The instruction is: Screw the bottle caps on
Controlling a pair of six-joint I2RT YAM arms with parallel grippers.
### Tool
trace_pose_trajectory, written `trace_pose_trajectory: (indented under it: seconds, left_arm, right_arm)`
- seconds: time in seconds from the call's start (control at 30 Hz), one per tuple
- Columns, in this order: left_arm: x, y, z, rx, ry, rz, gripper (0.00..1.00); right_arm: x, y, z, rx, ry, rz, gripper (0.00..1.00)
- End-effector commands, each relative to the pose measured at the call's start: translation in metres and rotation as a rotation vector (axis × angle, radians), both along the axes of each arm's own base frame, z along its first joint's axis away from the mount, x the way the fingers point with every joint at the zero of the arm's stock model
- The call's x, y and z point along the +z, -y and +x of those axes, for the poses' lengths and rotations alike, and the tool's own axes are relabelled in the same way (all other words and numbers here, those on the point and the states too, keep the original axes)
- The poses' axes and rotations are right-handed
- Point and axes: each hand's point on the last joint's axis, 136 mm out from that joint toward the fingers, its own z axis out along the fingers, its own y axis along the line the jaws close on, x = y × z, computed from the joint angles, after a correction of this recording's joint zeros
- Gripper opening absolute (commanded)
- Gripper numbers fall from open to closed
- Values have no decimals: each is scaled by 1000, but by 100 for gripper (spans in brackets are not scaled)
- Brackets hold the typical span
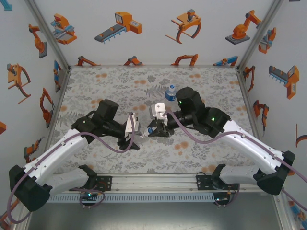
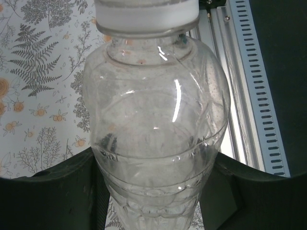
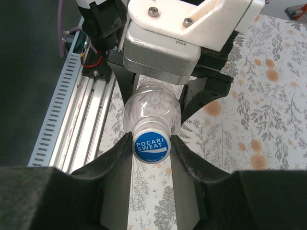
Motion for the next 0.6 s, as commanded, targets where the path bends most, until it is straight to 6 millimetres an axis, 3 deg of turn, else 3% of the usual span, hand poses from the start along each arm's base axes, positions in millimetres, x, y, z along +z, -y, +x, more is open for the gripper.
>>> trace_pose_trajectory:
  seconds: [0.0,0.17,0.4,0.57]
  left_arm:
    - [15,4,-3,-37,25,-46,0]
    - [12,2,3,-4,42,-23,0]
    - [8,0,20,91,79,15,0]
    - [6,-1,30,140,94,33,0]
  right_arm:
    - [-1,-3,6,-49,-55,9,21]
    - [1,-8,47,-375,-324,68,0]
    - [-29,6,88,-850,-941,62,0]
    - [-63,20,98,-1119,-1302,74,0]
